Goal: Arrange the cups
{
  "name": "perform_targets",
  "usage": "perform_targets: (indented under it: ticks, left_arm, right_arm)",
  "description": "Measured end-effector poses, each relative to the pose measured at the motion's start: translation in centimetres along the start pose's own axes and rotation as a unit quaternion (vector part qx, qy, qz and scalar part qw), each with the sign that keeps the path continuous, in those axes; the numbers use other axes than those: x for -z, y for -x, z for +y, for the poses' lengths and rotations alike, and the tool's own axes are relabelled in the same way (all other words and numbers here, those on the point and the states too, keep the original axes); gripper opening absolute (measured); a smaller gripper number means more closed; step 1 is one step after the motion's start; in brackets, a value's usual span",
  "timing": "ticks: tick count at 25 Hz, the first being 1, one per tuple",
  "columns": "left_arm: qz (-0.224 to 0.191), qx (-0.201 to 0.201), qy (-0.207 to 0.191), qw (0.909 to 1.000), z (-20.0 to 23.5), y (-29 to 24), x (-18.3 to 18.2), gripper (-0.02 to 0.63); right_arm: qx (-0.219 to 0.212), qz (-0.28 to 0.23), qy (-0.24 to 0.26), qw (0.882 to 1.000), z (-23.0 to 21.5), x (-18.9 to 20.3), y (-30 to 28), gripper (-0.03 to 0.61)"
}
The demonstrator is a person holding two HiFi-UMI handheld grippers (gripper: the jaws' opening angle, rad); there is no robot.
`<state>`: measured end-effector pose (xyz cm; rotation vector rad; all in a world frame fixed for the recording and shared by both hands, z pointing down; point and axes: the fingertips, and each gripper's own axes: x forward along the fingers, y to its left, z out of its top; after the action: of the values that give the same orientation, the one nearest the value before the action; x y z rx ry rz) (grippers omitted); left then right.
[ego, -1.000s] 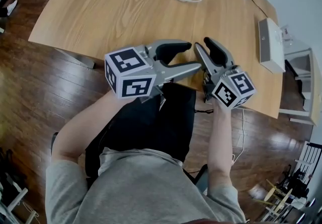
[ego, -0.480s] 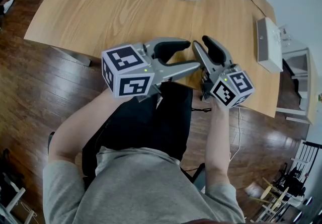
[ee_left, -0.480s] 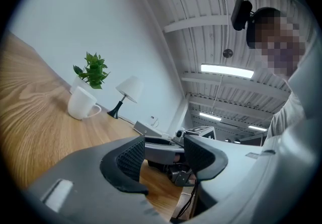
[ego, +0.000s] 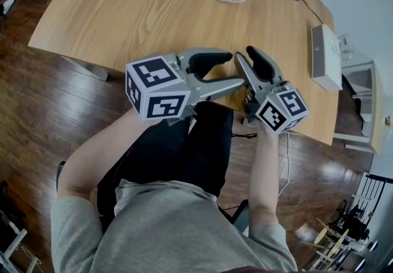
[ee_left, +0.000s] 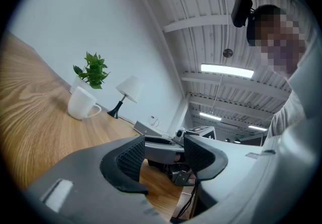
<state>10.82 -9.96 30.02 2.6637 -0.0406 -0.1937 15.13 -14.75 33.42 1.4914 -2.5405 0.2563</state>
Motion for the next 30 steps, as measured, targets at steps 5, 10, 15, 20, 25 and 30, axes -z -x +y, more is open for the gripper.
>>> perform_targets:
  ticks: [5,10,15,20,25,30]
  left_arm:
    - [0.001,0.001,0.001,1.0000,0.0,0.0,0.0,0.236]
    - [-0.001,0.001,0.006,1.0000,0.0,-0.1,0.1,0.236]
    - [-0.003,0.002,0.012,0.9999,0.0,-0.2,0.1,0.236]
    - [-0.004,0.004,0.017,0.9998,0.1,0.0,0.1,0.236]
    - [-0.006,0.002,0.019,0.9998,0.2,-0.1,0.0,0.236]
    - [-0.004,0.005,0.016,0.9999,0.1,0.1,0.0,0.236]
  right_arm:
    - [0.001,0.009,0.018,1.000,-3.2,-1.1,-2.0,0.158]
    - [0.017,0.040,0.107,0.993,-7.5,-3.7,-6.6,0.158]
    - [0.039,0.101,0.174,0.979,-10.7,-3.9,-10.8,0.176]
    - [0.019,0.132,0.169,0.977,-11.0,-2.9,-13.0,0.161]
    - [0.009,0.135,0.131,0.982,-11.2,-2.8,-13.7,0.065]
    - [0.019,0.100,0.078,0.992,-10.7,-3.2,-11.2,0.060]
